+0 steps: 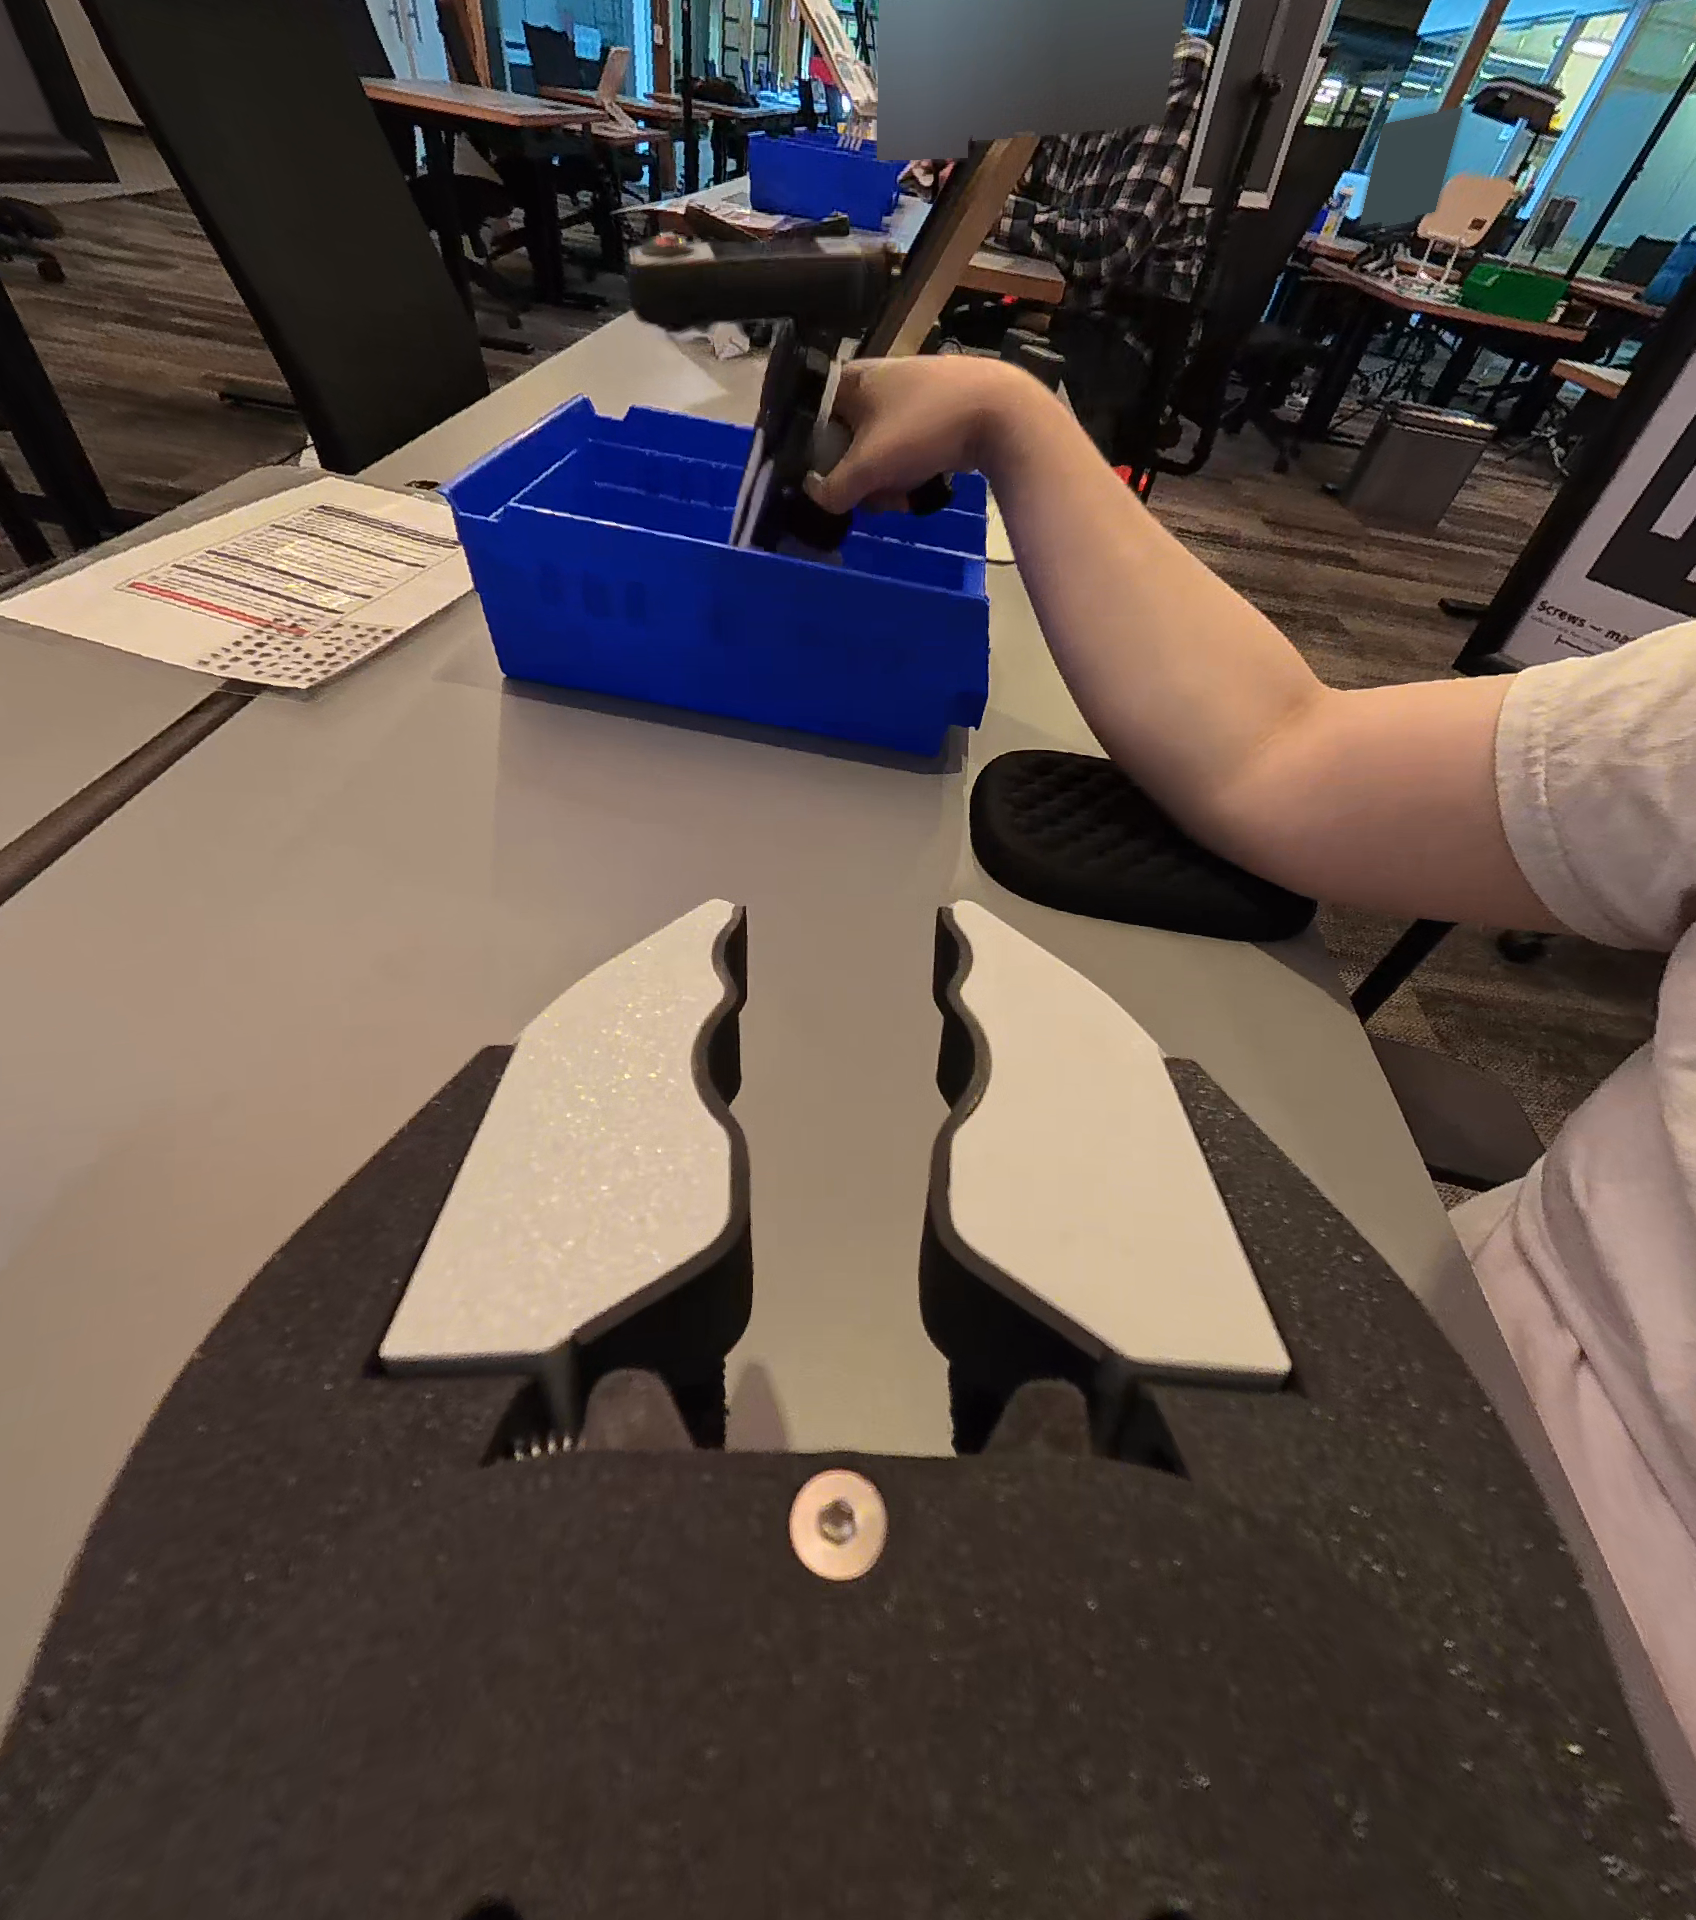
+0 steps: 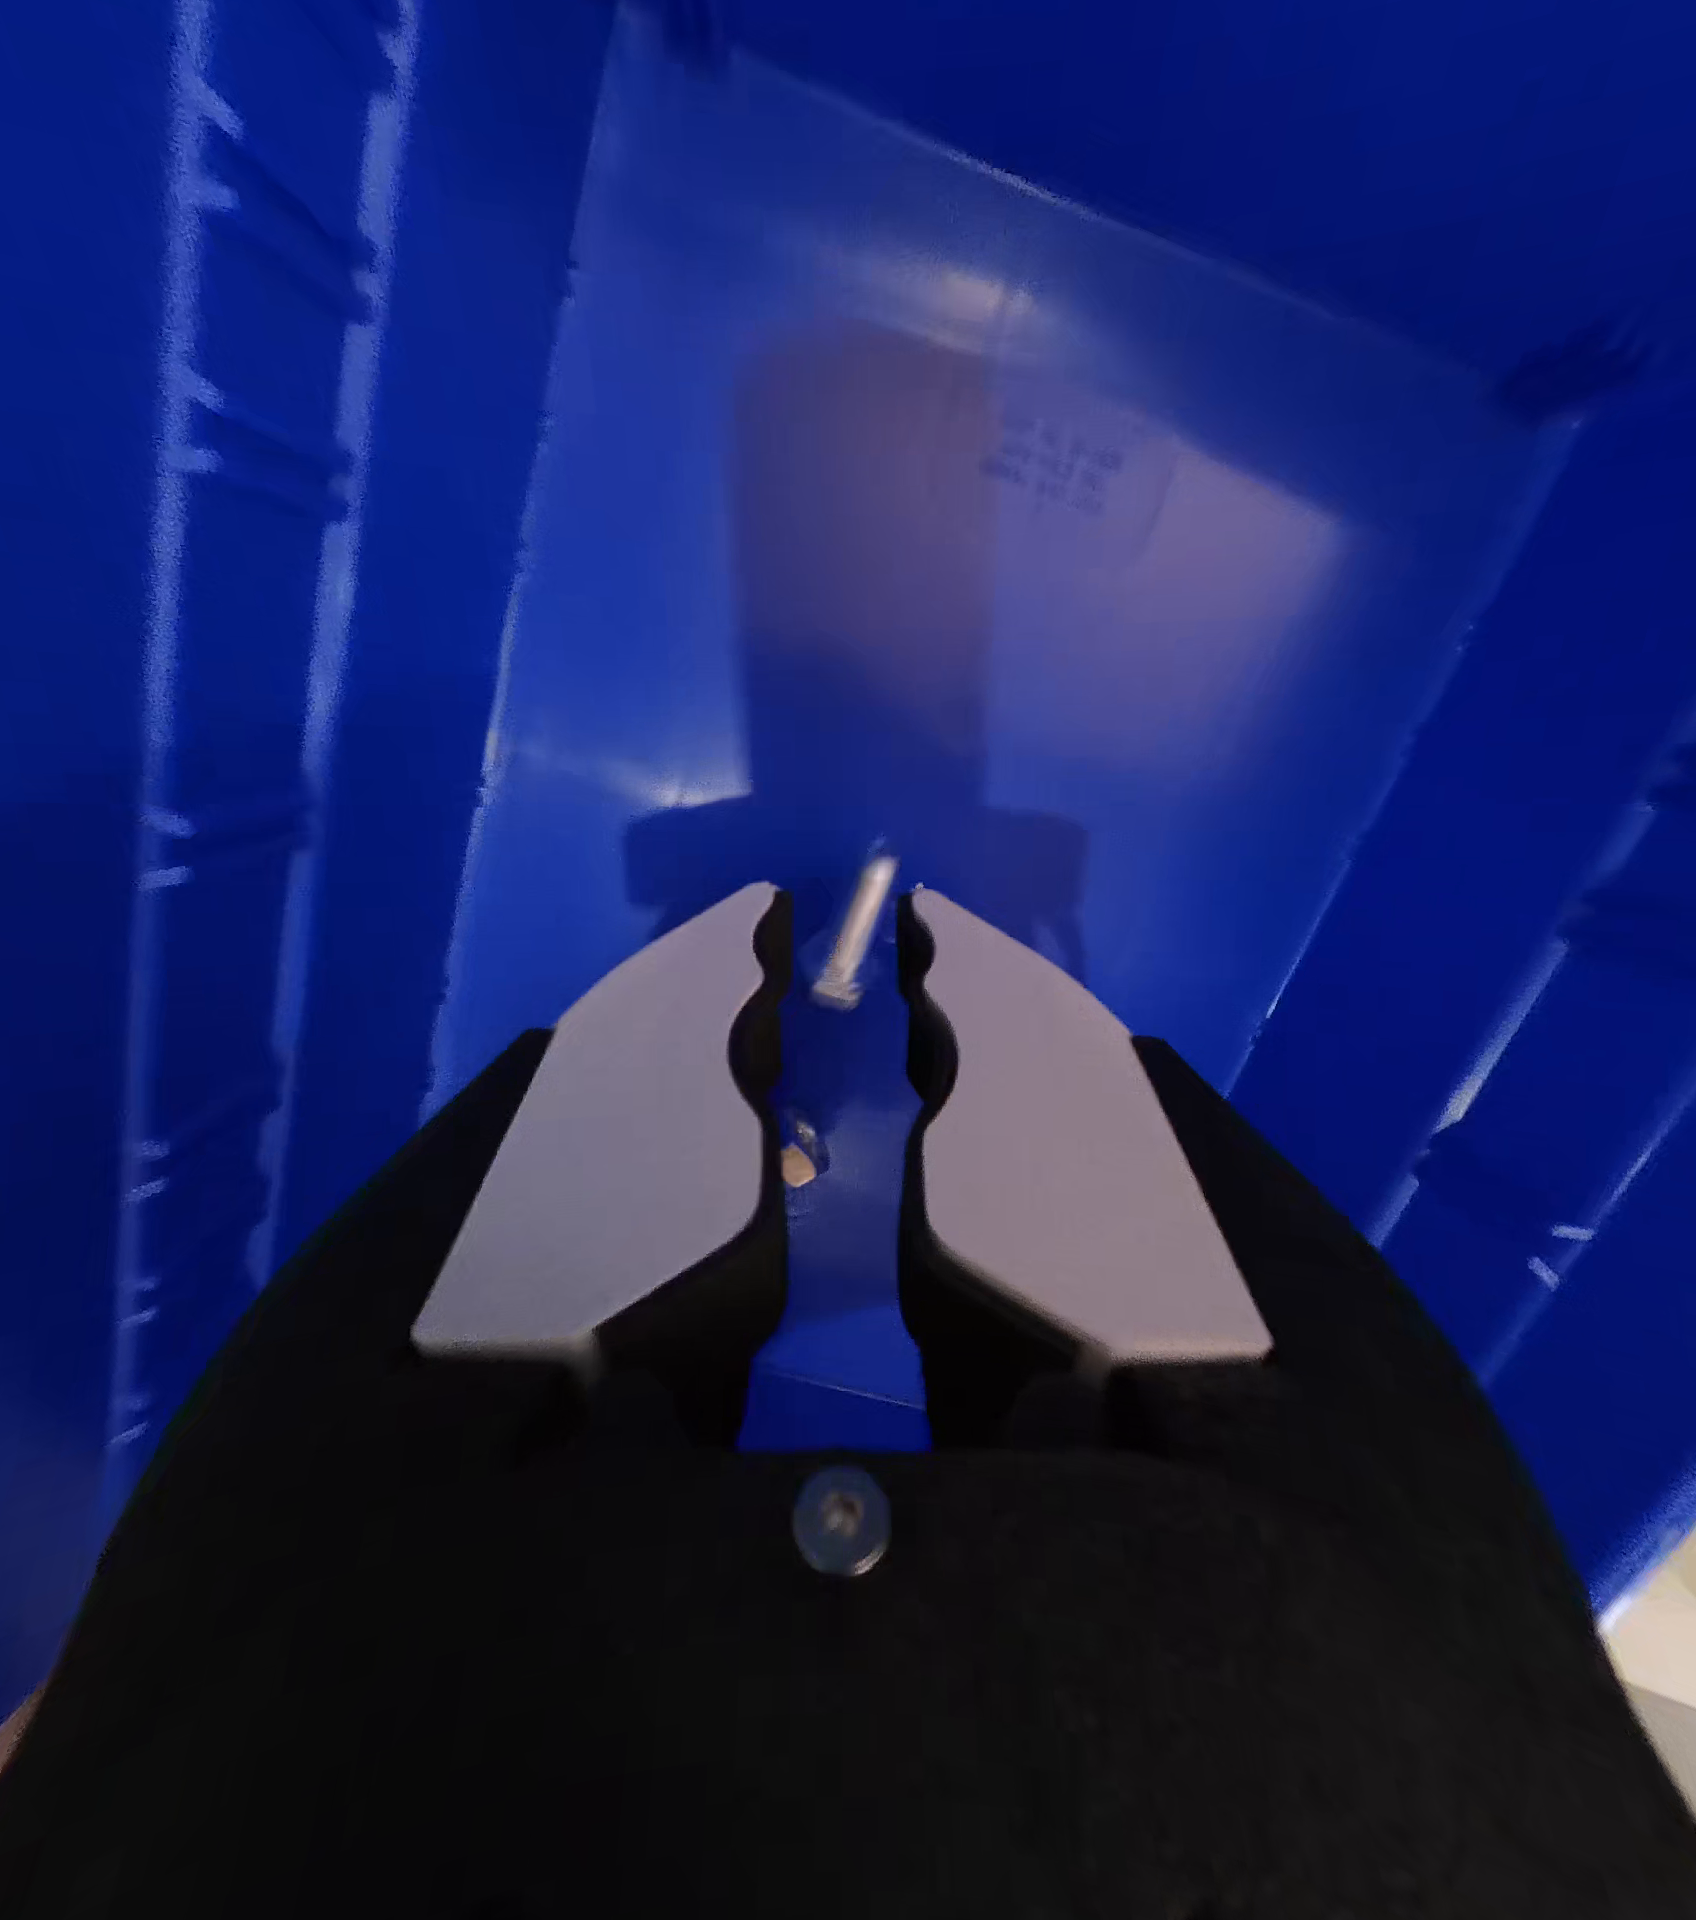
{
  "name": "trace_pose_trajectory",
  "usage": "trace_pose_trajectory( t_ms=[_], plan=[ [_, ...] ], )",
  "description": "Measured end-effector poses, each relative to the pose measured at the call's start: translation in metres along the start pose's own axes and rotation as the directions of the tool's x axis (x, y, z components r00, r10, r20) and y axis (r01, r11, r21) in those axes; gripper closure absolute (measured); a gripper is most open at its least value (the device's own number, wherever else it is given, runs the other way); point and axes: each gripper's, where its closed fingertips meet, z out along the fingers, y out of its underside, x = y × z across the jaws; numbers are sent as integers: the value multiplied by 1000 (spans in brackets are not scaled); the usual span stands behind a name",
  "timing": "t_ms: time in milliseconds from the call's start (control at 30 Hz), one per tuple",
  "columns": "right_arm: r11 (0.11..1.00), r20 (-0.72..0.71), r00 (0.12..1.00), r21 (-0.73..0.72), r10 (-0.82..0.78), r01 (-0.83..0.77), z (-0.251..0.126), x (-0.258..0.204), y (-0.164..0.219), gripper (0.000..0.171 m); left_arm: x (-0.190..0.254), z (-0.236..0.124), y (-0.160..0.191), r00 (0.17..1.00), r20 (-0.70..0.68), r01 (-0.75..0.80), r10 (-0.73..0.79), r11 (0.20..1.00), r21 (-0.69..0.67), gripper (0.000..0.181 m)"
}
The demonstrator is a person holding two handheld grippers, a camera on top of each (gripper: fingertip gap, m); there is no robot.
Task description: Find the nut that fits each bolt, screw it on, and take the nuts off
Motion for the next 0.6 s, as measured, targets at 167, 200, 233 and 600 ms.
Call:
trace_pose_trajectory(
  t_ms=[167, 200, 233, 600],
  plan=[
    [998, 56, 998, -55, -7, 10, -21, -10, 30, 152, 1, -2, -3, 1000, -6, 0, 0, 1000, 9, 148],
    [996, 58, 998, -93, -12, 17, -21, -10, 42, 152, 2, -2, -4, 1000, -7, 1, -1, 1000, 12, 149],
    [993, 60, 998, -118, -23, 30, -20, -9, 51, 152, 2, -3, -4, 1000, -9, 3, -3, 1000, 13, 149],
    [981, 104, 992, -173, -75, 92, -5, -15, 62, 155, 2, -6, -6, 1000, -18, 21, -21, 1000, 20, 152]
  ],
)
